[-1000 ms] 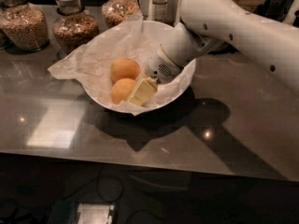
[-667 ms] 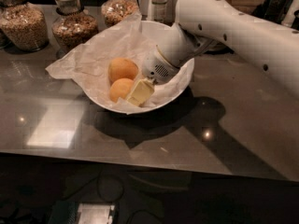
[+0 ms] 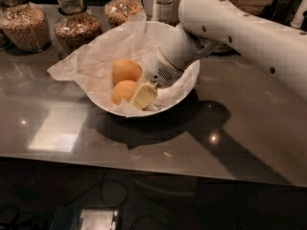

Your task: Pick orange from white bowl

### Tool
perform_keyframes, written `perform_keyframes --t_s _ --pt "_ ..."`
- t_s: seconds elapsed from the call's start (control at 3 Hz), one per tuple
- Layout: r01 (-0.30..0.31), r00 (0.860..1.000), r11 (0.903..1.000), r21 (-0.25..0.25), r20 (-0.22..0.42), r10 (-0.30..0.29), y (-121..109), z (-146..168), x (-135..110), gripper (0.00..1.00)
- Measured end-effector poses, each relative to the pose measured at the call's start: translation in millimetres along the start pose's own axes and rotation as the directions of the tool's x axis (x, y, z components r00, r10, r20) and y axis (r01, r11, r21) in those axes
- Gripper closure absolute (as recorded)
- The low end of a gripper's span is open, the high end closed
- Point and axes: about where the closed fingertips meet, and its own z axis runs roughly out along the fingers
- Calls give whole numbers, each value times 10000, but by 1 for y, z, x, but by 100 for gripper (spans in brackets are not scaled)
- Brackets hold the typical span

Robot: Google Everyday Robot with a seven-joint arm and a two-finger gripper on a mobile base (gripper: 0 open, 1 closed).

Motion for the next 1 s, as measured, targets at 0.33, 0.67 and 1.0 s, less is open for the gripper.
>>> perform_keyframes --t_s 0.33,0.67,1.0 --pt "607 9966 9964 598 530 -639 19 -28 -2 100" --pt "1362 9825 9803 1430 1075 -1522 37 -83 0 100" --pt "1749 9681 9602 2176 1399 -2080 49 -135 6 100"
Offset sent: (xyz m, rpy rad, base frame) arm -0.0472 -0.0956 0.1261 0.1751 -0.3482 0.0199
